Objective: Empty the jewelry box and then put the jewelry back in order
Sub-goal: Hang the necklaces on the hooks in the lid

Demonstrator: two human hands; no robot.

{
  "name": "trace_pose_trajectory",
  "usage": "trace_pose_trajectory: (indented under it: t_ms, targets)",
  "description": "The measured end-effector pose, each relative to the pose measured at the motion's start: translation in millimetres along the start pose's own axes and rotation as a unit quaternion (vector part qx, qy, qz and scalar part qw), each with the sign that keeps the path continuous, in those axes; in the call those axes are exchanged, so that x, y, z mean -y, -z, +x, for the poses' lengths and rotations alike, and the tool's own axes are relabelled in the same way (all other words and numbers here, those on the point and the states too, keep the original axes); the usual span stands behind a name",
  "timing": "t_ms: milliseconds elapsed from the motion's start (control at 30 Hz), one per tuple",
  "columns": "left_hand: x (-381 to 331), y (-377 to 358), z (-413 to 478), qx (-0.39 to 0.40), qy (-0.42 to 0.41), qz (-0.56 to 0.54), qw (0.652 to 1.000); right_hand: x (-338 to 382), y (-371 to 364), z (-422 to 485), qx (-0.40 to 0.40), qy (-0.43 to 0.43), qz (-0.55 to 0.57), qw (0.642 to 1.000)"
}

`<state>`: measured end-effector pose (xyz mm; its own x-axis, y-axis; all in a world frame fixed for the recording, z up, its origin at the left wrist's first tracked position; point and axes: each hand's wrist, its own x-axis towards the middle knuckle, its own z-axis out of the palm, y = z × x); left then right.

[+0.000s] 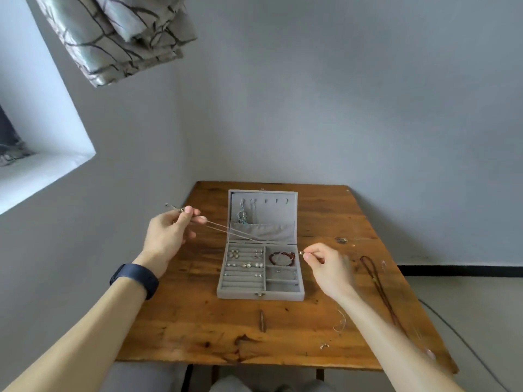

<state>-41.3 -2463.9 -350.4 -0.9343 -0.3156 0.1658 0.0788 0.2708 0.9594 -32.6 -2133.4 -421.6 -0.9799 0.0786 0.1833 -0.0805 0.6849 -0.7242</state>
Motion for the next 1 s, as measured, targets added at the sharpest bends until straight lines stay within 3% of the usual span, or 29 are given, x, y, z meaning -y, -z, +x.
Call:
trace_pose_trajectory:
  t_ms: [133,267,533,800,900,1000]
  targets:
    - [-6.3,4.8,22.9,-0.071,-0.015,-0.059,0.996,26.9,-24.3,68.2,-0.02,0.073,-0.048,0.996]
    - [-15.2,9.8,40.7,-0.089,-0.019,-0.098,0.991,41.3,-52.1,115.0,-0.001,0.121,-0.087,0.989]
    - [-15.9,1.0,59.1,-0.051,-0.03,-0.085,0.995,42.2,-79.6,149.6,0.041,0.117,-0.196,0.973]
    - [-38.8,-42.2,83.3,0.013,-0.014,-0.114,0.993,37.2,-76.8,155.1,0.163,0.097,-0.241,0.952]
    - [-55.8,-62.5,91.5,0.048,-0.01,-0.105,0.993,38.9,-73.5,157.8,0.152,0.096,-0.167,0.969]
    - [-66.1,-84.6,95.7,0.081,-0.023,-0.077,0.993,50.5,-65.6,160.5,0.115,0.091,0.038,0.989]
